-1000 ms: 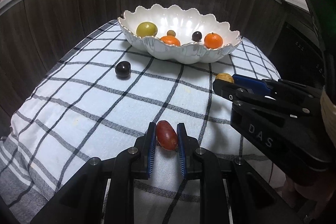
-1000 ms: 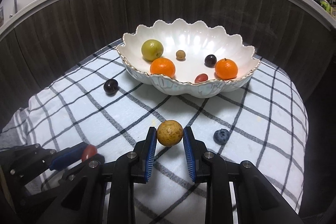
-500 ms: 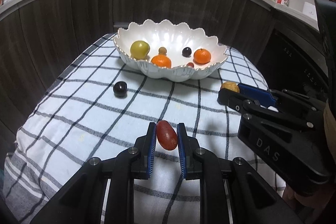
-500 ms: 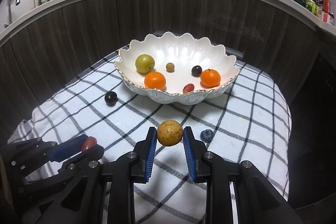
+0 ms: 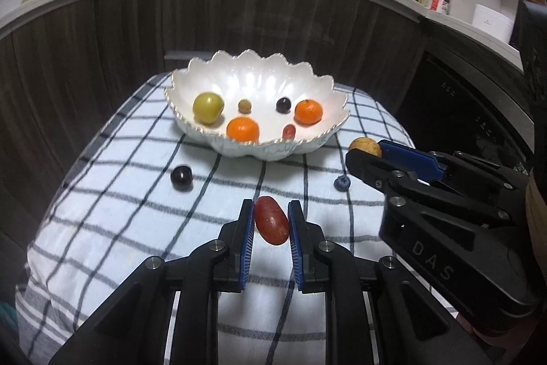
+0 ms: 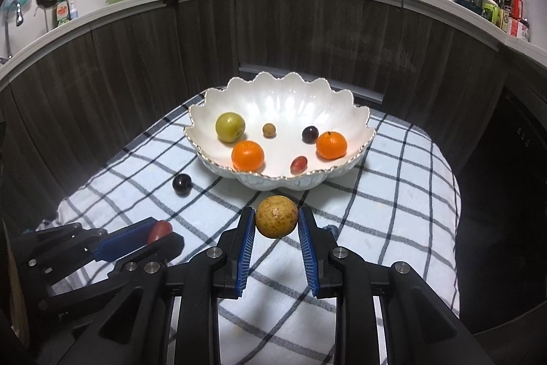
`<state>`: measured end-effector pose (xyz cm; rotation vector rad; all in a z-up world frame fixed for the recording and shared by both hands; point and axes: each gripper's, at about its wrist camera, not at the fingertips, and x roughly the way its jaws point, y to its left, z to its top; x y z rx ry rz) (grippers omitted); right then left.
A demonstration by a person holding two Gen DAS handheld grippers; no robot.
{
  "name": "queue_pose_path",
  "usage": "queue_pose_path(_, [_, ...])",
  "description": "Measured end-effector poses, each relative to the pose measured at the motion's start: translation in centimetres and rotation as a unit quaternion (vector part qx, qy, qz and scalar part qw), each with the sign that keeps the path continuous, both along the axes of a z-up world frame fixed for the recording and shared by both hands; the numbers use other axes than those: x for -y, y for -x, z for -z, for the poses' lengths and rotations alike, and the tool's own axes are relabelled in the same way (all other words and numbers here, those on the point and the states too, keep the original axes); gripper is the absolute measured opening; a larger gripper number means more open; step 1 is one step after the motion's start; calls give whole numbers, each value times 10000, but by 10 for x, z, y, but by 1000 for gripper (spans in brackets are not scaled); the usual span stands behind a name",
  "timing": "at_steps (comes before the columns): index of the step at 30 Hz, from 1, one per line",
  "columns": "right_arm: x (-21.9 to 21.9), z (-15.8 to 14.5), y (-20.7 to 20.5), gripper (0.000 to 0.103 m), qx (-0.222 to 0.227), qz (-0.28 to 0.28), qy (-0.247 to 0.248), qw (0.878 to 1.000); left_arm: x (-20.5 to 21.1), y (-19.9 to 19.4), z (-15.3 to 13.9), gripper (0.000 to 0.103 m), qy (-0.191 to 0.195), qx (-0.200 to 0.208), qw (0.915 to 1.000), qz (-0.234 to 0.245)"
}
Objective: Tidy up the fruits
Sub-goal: 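Lift and carry the red grape and brown fruit over the white bowl with both tools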
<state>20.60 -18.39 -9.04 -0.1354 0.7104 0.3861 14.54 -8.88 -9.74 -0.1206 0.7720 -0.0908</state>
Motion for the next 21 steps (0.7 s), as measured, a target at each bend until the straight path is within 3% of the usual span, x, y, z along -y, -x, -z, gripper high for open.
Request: queue_pose_path(21, [-16,-28,-25,27,183,365,-120,9991,-25,-40,-37,20,-194,368,9986,342])
